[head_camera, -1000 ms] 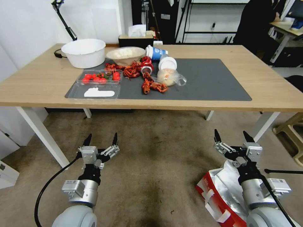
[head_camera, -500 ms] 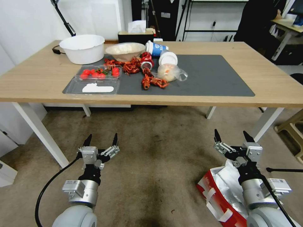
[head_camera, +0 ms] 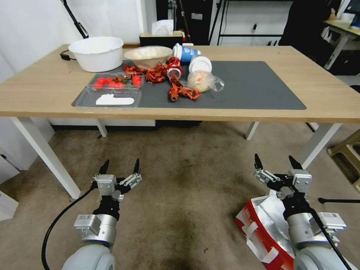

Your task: Pick up the food delivery bag from the floor and place it on the table.

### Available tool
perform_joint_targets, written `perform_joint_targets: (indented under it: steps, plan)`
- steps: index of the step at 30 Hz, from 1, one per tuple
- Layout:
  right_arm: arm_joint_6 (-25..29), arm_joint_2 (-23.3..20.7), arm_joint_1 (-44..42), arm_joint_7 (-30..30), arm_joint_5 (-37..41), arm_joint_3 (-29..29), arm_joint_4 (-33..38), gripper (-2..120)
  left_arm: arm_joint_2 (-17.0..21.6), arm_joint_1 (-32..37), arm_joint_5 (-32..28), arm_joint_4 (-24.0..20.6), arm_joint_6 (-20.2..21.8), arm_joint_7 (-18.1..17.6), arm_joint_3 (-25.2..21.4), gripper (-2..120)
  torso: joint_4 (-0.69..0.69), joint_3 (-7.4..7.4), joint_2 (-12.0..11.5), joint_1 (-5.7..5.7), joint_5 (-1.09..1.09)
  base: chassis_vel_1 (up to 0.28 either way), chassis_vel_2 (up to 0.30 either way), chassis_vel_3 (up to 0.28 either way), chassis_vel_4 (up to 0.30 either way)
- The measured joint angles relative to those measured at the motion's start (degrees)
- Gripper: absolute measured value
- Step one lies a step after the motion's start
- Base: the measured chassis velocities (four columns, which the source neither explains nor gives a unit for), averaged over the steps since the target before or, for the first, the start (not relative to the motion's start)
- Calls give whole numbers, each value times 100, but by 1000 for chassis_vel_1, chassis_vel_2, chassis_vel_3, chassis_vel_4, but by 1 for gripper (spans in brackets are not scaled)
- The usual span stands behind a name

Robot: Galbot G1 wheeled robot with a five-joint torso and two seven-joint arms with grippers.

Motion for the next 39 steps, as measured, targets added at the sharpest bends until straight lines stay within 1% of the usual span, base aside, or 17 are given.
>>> perform_joint_targets:
  steps: [5, 7, 10, 18, 22, 28, 31, 39]
  plan:
    - [9, 2, 2, 0, 0, 2, -3, 100, 2, 2, 0, -1, -5, 0, -2, 100, 0, -83, -125, -42, 0, 0, 0, 0, 0]
    - [10, 2, 2, 0, 0, 2, -4, 100, 1, 2, 0, -1, -5, 0, -2, 100, 0, -90, -135, -45, 0, 0, 0, 0, 0]
    - [12, 2, 6, -3, -1, 2, -7, 100, -3, 5, -1, -2, -15, 0, -3, 100, 0, -168, -246, -81, 0, 0, 0, 0, 0]
    - [13, -2, 7, -12, -2, 3, -13, 100, -9, 13, -2, -3, -24, 4, 0, 100, 0, -273, -395, -124, 0, 0, 0, 0, 0]
    - [14, -2, 7, -24, -7, 2, -16, 100, -9, 16, -2, -3, -29, 5, -2, 100, 0, -359, -518, -161, 0, 0, 0, 0, 0]
    - [15, -4, 4, -28, -8, 1, -16, 100, -11, 20, -2, -3, -32, 5, -2, 100, 0, -433, -620, -189, 0, 0, 0, 0, 0]
    - [16, -6, 2, -32, -8, 2, -16, 100, -12, 21, -2, -5, -35, 5, -3, 100, 0, -502, -711, -211, 0, 0, 0, 0, 0]
    - [18, -11, -9, -39, -8, 1, -15, 100, -12, 25, -2, -5, -39, 5, -6, 100, 0, -611, -859, -249, 0, 0, 0, 0, 0]
